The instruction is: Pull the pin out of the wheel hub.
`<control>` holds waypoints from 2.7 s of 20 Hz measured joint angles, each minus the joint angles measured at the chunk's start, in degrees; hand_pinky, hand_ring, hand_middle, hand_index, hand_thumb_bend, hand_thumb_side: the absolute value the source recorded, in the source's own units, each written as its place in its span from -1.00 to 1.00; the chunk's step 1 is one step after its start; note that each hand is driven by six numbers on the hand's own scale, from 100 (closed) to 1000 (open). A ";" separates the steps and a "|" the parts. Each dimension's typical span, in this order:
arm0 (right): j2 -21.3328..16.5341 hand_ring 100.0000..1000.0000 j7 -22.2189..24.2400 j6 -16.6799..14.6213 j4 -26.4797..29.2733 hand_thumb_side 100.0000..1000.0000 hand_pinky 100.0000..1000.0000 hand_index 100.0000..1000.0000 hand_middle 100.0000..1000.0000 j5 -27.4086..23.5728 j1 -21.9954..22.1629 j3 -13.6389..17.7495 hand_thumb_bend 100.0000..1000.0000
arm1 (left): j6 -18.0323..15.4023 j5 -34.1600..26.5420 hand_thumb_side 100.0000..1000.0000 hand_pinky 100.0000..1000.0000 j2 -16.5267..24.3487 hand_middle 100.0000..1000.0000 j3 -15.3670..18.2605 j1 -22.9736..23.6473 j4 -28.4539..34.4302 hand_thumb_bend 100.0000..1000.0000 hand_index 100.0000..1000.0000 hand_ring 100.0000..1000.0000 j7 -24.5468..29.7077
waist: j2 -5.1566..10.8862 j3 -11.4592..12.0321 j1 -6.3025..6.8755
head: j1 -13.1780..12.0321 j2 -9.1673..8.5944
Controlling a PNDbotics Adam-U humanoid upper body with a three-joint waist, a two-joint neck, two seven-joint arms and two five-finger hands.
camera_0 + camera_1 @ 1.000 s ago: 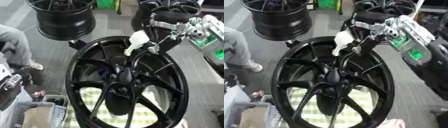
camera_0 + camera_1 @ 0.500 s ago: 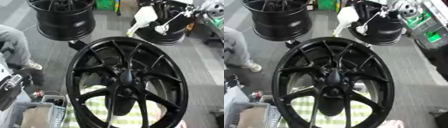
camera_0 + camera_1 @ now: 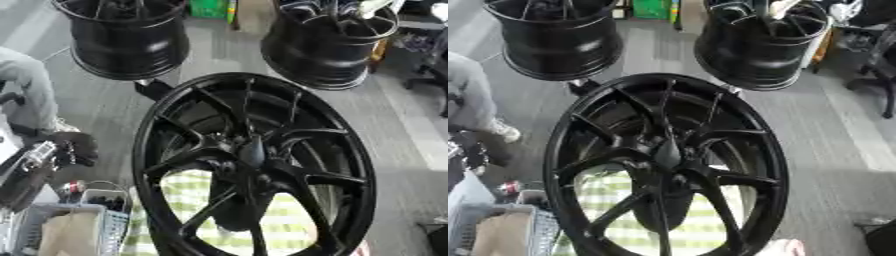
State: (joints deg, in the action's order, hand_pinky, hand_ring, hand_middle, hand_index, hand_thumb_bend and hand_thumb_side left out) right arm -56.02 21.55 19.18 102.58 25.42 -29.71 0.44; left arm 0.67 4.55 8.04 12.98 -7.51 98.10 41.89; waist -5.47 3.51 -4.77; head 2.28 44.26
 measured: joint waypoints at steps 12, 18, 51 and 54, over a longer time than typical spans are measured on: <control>11.87 0.12 -11.22 7.76 -3.25 -0.13 0.10 0.72 0.49 6.80 18.02 18.33 -1.00 | -0.31 -0.07 0.82 0.30 -0.09 0.24 1.80 -0.13 0.03 -1.00 0.50 0.31 -1.95 | -1.27 -3.53 2.11 | -2.66 0.00; 20.79 0.19 -16.95 12.88 -6.28 0.14 0.10 0.77 0.64 7.76 27.20 27.81 -1.00 | -0.39 -0.23 0.81 0.30 -0.45 0.24 1.63 0.12 -0.01 -1.00 0.50 0.31 -1.86 | 0.01 -1.92 2.22 | -1.62 0.00; 41.62 0.09 -48.47 -6.00 2.48 0.21 0.03 0.71 0.42 -10.76 33.84 22.58 -1.00 | -0.90 -0.52 0.82 0.30 -0.61 0.24 0.63 0.27 -0.36 -1.00 0.50 0.31 -0.83 | -0.45 0.05 2.62 | 0.27 0.00; 42.42 0.08 -51.28 -8.79 2.36 0.22 0.02 0.71 0.40 -12.49 33.90 19.67 -1.00 | -0.97 -0.52 0.82 0.30 -0.66 0.24 0.59 0.20 -0.36 -1.00 0.50 0.32 -0.75 | -0.45 0.10 2.88 | 0.30 0.00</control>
State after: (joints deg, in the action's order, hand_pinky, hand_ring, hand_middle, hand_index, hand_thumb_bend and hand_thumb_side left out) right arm -13.61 -29.72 10.39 104.95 12.93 4.19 20.12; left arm -0.30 4.03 7.38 13.57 -7.31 97.74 41.14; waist -5.92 3.61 -1.88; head 2.58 44.26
